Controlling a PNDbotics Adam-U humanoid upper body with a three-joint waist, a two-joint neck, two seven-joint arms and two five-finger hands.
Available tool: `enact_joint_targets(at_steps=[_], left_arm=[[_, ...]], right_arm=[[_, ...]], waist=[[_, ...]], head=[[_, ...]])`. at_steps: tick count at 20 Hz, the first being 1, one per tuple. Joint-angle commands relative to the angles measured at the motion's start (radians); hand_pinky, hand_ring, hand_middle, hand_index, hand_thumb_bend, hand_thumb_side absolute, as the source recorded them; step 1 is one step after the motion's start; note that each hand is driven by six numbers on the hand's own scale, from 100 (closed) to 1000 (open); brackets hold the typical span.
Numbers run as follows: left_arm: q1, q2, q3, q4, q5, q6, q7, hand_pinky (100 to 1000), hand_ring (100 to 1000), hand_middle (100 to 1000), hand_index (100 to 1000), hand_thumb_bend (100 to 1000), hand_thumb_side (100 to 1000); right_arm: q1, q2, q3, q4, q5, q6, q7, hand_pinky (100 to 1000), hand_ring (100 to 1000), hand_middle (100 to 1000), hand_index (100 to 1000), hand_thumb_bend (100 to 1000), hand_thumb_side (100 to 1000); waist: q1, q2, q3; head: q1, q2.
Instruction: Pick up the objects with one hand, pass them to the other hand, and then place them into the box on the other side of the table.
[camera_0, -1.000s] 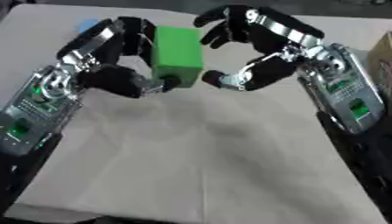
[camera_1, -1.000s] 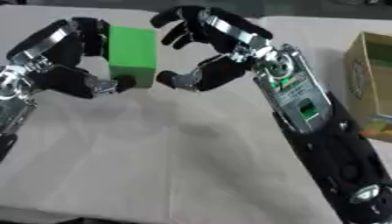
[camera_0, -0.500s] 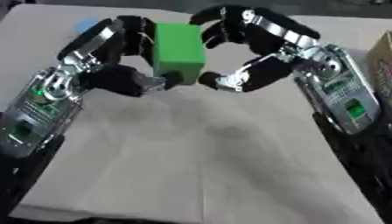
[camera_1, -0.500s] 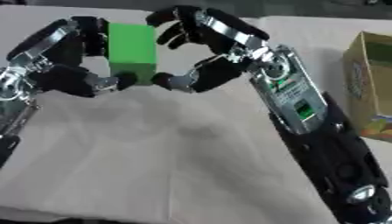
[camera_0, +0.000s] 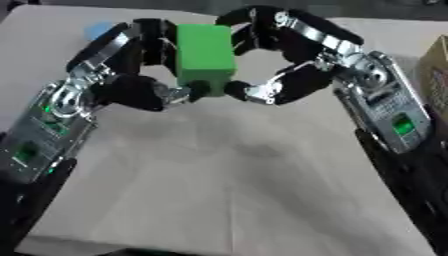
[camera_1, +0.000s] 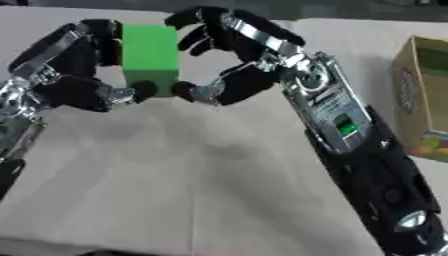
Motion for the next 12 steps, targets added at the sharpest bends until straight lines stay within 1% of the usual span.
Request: enact_joint_targets(at_steps=[1,12], left_arm=[[-0.009,0.005,0.012,-0.023,0.015,-0.013,-0.002,554,478,400,571,100,100],[-0.014,-0.027,0.012,-0.008,-0.003,-0.029,-0.001,556,478,401,570,100,100]], right_arm=[[-0.021,0.001,-0.005,-0.019,-0.009,0.004,-0.005,792,790,853,862,439,100],[-0.022,0.01,-0.008,-0.011,-0.033,0.017,0.0,787,780,844,850,423,100]], waist=[[-0.01,-0.034,0.002],[-0.011,-0.032,0.004]], head=[[-0.004,-0.01],[-0.008,-0.008]])
